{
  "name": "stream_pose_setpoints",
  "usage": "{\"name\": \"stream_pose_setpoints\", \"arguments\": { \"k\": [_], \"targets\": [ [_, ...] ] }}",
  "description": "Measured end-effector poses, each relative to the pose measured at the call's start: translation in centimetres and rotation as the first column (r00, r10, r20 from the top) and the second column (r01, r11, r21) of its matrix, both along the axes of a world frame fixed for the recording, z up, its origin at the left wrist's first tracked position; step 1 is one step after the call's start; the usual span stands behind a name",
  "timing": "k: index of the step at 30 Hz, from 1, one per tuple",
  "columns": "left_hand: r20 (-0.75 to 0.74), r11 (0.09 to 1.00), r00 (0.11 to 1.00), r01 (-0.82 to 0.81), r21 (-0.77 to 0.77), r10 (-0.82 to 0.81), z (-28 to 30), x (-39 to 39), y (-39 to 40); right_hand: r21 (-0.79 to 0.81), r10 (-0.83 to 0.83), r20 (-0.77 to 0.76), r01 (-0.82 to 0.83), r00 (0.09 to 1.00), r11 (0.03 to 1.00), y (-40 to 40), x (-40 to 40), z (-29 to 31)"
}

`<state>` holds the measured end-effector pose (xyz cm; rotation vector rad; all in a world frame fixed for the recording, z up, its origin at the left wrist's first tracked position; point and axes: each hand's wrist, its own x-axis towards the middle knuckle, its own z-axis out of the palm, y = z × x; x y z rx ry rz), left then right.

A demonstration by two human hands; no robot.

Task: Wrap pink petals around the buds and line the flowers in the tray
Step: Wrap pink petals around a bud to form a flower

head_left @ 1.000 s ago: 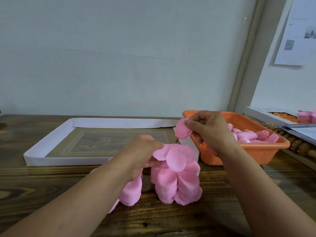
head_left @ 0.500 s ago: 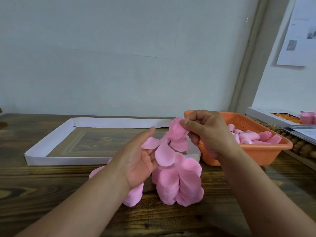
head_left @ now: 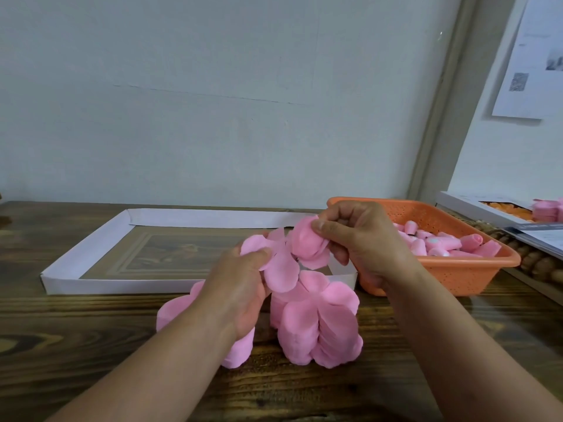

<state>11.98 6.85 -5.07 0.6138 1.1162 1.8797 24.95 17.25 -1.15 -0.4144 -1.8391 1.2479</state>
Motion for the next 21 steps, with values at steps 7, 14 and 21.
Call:
{"name": "stream_pose_setpoints", "arguments": {
  "k": [7,14,21],
  "targets": [
    [-0.249,0.999,0.968,-0.036,-0.004,0.034,0.1,0.0,-0.3,0.005,-0.009,-0.159,0.01,0.987,1.0,0.5,0.9,0.8],
    [-0.321,1.0,0.947,0.005,-0.017,-0.01,-0.2,0.4,-0.4,0.075,-0.045,-0.07,0.05,0.997,0.996,-0.4,0.2,0.4],
    [-0.323,0.999,0.946,-0.002,-0.047,-0.013,-0.4,0.0,-0.4,0.127,-0.086,0.029,0.082,0.996,0.988,-1.0,-0.1,0.6]
  ]
}}
